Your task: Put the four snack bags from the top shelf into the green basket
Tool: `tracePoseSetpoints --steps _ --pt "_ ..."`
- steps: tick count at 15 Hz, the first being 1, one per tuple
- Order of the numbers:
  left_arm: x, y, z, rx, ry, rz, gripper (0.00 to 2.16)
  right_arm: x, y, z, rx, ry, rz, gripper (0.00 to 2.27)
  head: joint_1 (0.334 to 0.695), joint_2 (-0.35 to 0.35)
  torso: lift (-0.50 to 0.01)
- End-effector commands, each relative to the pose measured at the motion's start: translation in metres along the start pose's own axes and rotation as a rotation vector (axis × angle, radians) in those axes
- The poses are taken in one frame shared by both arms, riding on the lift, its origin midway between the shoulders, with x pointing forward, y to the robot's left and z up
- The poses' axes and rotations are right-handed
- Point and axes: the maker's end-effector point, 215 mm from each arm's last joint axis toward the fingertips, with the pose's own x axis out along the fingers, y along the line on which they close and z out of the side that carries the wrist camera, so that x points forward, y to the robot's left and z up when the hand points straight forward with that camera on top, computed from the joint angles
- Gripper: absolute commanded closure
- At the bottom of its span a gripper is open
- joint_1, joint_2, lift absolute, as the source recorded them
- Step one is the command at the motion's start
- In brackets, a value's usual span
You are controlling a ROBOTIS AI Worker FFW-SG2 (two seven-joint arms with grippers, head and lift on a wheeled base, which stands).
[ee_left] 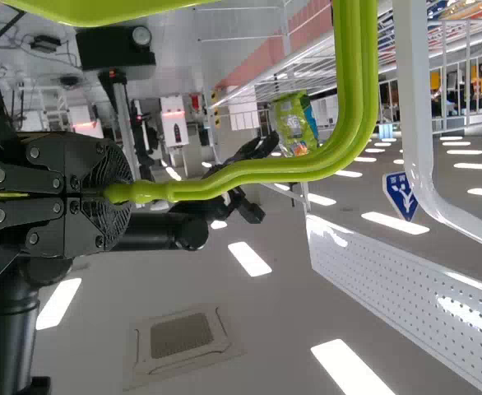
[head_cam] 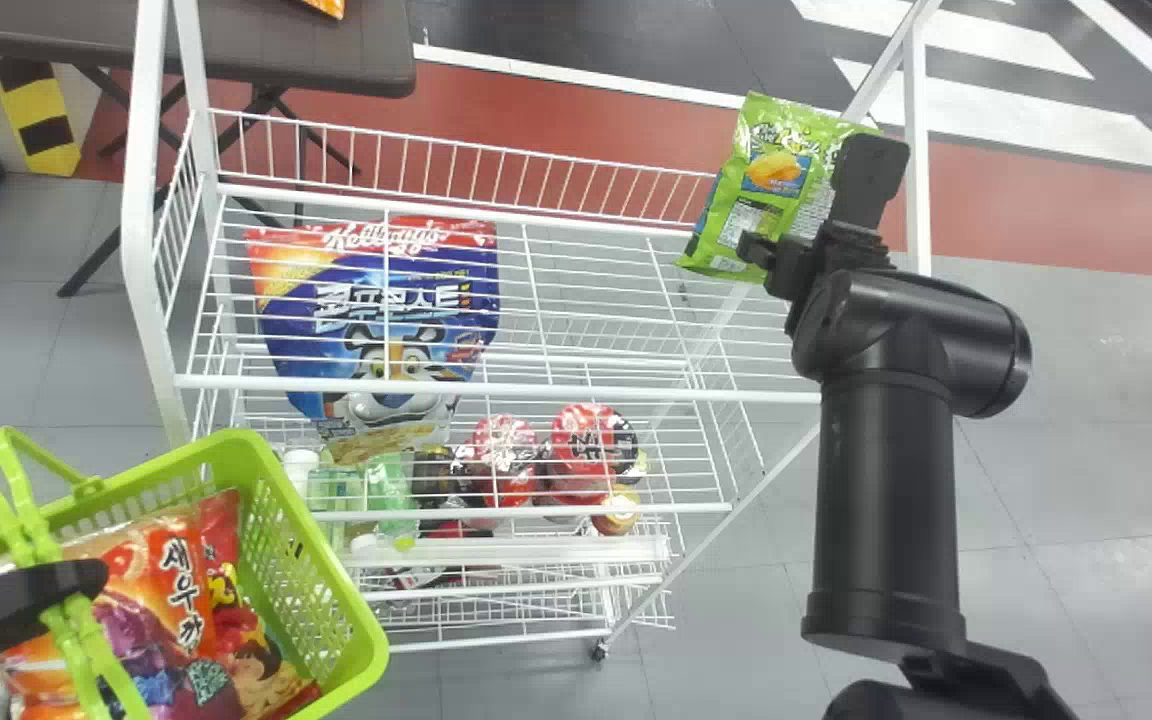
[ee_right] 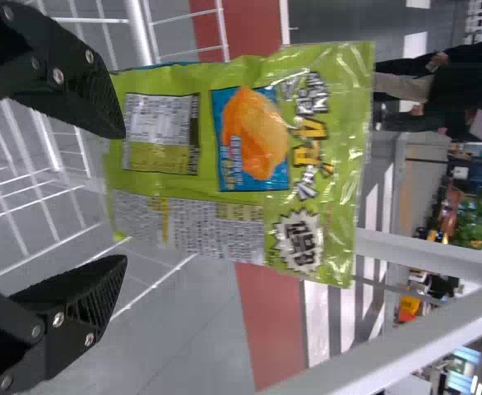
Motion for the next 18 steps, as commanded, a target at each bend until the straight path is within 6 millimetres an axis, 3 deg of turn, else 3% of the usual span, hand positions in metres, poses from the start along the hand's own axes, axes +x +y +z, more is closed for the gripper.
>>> tracePoseSetpoints --steps 1,8,11,12,13,14,15,18 --pt "0.001 -0.001 0.002 -0.001 -0.003 -0.013 2.15 0.012 0.0 0.018 0.019 -0.054 -0.005 0.05 0.695 -0.325 0.0" --pt "-0.002 0.007 0.008 -0.004 -0.01 -0.004 2.15 0.054 0.019 0.043 0.013 -0.142 0.006 0.05 0.695 -0.315 0.0" --pt "-0.001 0.01 0.011 0.001 -0.011 -0.002 2.15 0.067 0.009 0.053 0.003 -0.158 -0.014 0.12 0.695 -0.31 0.0" --pt "-0.001 0.012 0.013 0.01 -0.013 0.001 2.15 0.069 0.003 0.052 -0.005 -0.155 -0.02 0.44 0.695 -0.312 0.0" --pt "-0.002 0.013 0.014 0.005 -0.016 0.001 2.15 0.07 -0.003 0.051 -0.011 -0.152 -0.022 1.11 0.695 -0.314 0.0" --pt "-0.002 0.014 0.016 0.005 -0.02 0.0 2.15 0.07 -0.005 0.051 -0.006 -0.154 -0.026 2.08 0.695 -0.317 0.0" --pt "-0.001 0.015 0.017 0.014 -0.018 0.003 2.15 0.07 -0.002 0.051 -0.004 -0.154 -0.031 2.25 0.695 -0.32 0.0" --pt "0.001 0.017 0.02 0.012 -0.016 0.004 2.15 0.068 -0.006 0.052 -0.002 -0.178 -0.033 2.25 0.695 -0.325 0.0"
